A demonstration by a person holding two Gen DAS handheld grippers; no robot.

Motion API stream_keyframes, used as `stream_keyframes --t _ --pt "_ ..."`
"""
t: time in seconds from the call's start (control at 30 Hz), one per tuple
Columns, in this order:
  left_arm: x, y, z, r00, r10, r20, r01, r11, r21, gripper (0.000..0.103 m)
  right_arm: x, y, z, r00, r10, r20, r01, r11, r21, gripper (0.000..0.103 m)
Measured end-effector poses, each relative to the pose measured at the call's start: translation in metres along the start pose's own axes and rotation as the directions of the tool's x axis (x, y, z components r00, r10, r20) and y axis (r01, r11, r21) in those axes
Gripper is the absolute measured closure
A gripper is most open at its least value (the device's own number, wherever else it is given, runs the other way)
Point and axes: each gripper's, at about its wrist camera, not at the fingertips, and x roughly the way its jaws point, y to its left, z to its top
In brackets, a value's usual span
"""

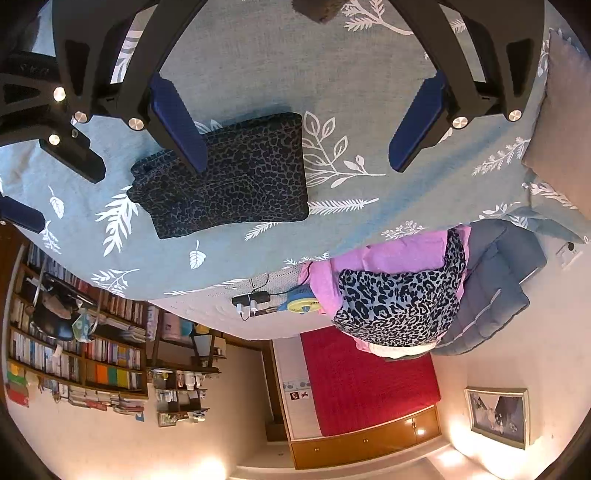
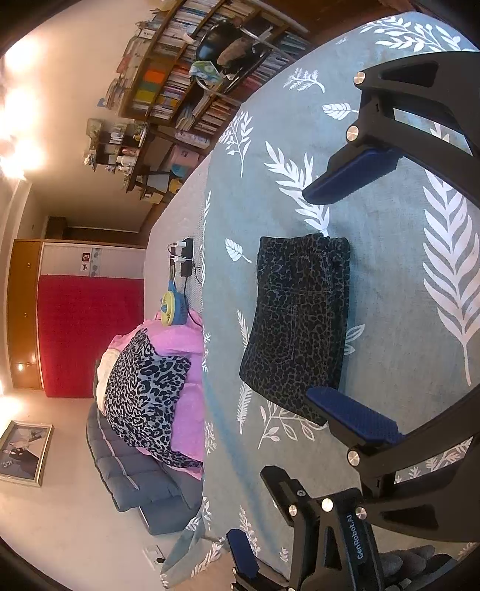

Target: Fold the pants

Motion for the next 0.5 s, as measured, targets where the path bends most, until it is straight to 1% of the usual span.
stream_keyframes --t 0.13,0.5 --pt "0.0017 -0.0019 -0.0002 1.0 -0.009 -0.003 0.009 1.0 0.001 0.005 0.0009 -0.0004 0.0004 1.0 -0.006 -0.003 0.006 1.0 0.003 0.003" --pt "0.002 -0.007 0.0009 1.0 0.0 -0.001 0.0 1.0 0.017 0.005 0.0019 -0.001 0.0005 1.0 -0.003 -0.005 0.003 1.0 0.005 0.003"
